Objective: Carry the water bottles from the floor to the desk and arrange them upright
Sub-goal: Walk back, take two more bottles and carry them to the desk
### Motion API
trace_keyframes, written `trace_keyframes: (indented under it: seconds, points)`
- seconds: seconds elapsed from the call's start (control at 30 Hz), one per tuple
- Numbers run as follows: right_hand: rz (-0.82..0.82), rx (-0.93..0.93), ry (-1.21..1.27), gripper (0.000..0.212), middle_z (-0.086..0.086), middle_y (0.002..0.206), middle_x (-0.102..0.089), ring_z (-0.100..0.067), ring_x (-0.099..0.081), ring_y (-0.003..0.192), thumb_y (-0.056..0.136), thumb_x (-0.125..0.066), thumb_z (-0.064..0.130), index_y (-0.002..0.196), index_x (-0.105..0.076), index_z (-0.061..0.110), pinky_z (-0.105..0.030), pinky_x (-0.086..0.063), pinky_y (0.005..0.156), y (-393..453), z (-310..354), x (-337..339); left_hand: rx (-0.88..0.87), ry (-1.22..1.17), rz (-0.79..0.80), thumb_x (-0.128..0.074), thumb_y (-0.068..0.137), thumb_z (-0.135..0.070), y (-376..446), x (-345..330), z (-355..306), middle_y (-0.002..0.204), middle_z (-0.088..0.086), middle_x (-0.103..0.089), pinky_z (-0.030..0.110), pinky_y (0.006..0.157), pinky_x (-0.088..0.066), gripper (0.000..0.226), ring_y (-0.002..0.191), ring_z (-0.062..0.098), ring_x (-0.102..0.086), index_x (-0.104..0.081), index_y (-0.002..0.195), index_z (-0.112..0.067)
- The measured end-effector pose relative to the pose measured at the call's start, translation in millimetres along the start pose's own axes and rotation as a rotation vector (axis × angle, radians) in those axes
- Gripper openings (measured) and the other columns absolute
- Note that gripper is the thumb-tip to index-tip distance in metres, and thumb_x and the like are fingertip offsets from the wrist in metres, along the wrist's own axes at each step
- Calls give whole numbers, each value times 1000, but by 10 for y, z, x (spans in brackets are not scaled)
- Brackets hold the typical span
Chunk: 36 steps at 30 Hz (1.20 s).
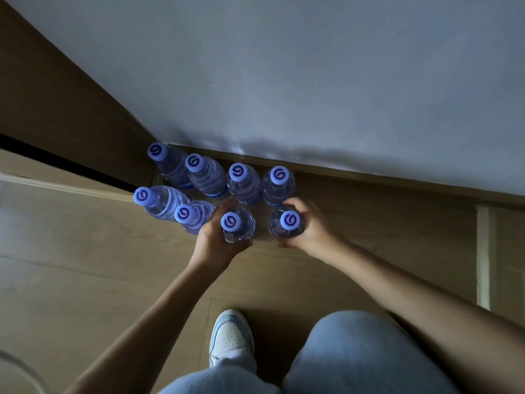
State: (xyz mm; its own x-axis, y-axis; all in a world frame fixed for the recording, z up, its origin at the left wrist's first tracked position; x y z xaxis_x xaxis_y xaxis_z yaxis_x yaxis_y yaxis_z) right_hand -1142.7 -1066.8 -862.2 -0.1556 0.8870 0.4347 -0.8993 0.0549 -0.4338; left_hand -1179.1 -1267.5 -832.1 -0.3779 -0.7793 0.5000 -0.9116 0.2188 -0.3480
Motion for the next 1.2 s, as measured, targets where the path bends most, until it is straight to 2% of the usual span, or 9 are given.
trace_keyframes:
  seconds: [0.2,0.37,0.5,0.6,0.67,0.8,0.9,1.0,1.2]
  points:
    - [-16,-2,84,75,5,110,-70,-13,-66,101,52,-93,18,119,-62,25,-43,-53,93,-31,13,37,-96,43,-16,-87,60,0,5,-50,-74,106,-7,-63,3,77,-43,65,94,3,-59,-57,115,-19]
    - [-26,-34,180,62,6,95,-67,-16,-67,91,44,-87,37,95,-51,38,-45,-56,83,-133,126,132,-23,-18,3,-88,58,-2,-62,5,-130,94,-2,-68,29,72,-56,53,86,12,-66,-60,101,-14]
    - [-58,-16,226,57,9,88,-65,-11,-64,84,47,-91,37,87,-51,31,-36,-54,72,-369,499,335,17,-23,-12,-91,56,-10,-242,232,-421,89,-11,-63,8,64,-45,62,76,-10,-59,-51,103,-14]
    - [-64,1,268,57,8,91,-67,-4,-63,84,53,-95,22,95,-57,19,-24,-50,73,-623,953,528,33,-46,-34,-92,55,-10,-501,593,-784,92,-8,-64,8,65,-45,65,78,-1,-60,-52,106,-8]
    - [-56,-12,311,59,2,98,-70,-10,-65,90,54,-94,18,102,-60,15,-29,-52,80,-811,1294,647,47,-84,-37,-92,56,-10,-710,863,-1044,99,-2,-67,19,74,-50,65,86,10,-62,-56,110,-9]
    - [-7,-11,373,67,1,103,-72,-14,-67,97,46,-92,37,104,-65,17,-35,-53,90,-1298,2162,882,98,-190,-85,-92,56,-10,-1220,1545,-1693,98,-3,-71,9,69,-49,59,80,0,-60,-62,106,-18]
    - [41,-13,388,68,8,99,-75,-9,-70,93,45,-90,52,102,-68,23,-35,-56,88,-1660,2766,1039,126,-308,-85,-91,55,-24,-1626,2038,-2185,102,-1,-73,21,78,-53,56,87,8,-65,-66,105,-23]
    - [87,12,383,54,12,95,-76,-6,-71,88,50,-88,52,97,-71,32,-30,-56,82,-2021,3438,1169,125,-378,-79,-86,54,-38,-2049,2512,-2689,98,-2,-75,26,79,-54,52,87,9,-66,-69,101,-25]
    - [195,139,343,46,5,94,-76,-13,-71,91,59,-89,41,99,-73,22,-32,-56,85,-2727,4895,1309,101,-430,-138,-85,63,-26,-2889,3450,-3564,95,3,-75,35,79,-54,38,85,11,-66,-70,98,-19]
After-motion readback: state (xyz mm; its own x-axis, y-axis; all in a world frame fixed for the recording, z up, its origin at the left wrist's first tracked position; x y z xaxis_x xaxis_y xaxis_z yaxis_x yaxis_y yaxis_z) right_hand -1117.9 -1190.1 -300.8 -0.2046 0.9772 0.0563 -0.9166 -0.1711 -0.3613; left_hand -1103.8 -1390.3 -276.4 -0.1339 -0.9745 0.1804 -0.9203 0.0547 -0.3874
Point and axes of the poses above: each hand's wrist, its own y-axis towards the middle knuckle, its own x-axis out of the back of the hand, z = x × y, the point moved 6 cm from there along y, towards the middle knuckle
